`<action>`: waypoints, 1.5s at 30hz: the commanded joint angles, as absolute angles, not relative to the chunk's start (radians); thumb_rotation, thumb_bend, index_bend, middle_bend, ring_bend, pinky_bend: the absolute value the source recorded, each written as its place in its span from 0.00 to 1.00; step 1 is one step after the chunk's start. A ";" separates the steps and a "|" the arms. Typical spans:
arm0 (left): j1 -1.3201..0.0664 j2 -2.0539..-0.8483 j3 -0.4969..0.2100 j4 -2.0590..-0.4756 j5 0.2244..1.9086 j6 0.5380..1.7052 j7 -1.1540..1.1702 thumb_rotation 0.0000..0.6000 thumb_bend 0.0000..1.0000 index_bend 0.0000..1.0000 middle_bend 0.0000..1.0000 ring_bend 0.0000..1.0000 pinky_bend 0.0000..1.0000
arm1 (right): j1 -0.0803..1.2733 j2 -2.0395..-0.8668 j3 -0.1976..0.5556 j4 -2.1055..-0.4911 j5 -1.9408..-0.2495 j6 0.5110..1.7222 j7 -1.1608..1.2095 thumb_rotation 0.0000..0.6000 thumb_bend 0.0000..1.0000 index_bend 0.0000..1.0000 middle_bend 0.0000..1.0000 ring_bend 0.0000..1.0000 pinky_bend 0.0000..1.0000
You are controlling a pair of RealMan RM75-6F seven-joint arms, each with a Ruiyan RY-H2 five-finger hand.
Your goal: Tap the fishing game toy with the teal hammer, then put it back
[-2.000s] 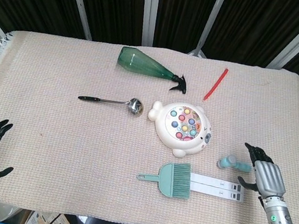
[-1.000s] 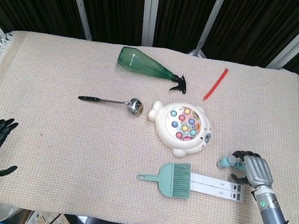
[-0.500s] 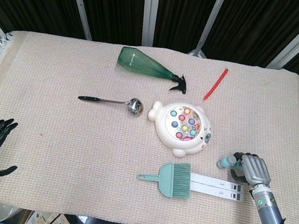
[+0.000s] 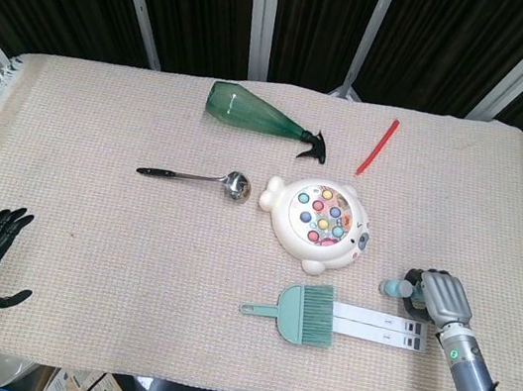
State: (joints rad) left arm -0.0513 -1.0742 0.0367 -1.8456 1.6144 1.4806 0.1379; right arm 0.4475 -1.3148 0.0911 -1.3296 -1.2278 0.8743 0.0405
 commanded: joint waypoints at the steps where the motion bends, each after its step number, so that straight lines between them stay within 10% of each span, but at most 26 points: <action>1: -0.052 -1.074 0.037 -1.846 1.613 1.480 0.139 1.00 0.11 0.00 0.00 0.00 0.00 | 0.450 -1.319 0.092 -1.321 -1.225 0.869 0.044 1.00 0.49 0.51 0.46 0.36 0.29; 45: -0.080 -1.080 0.032 -1.861 1.612 1.448 0.162 1.00 0.11 0.00 0.00 0.00 0.00 | 0.575 -1.217 0.181 -1.487 -1.401 0.956 0.007 1.00 1.00 1.00 0.81 0.72 0.65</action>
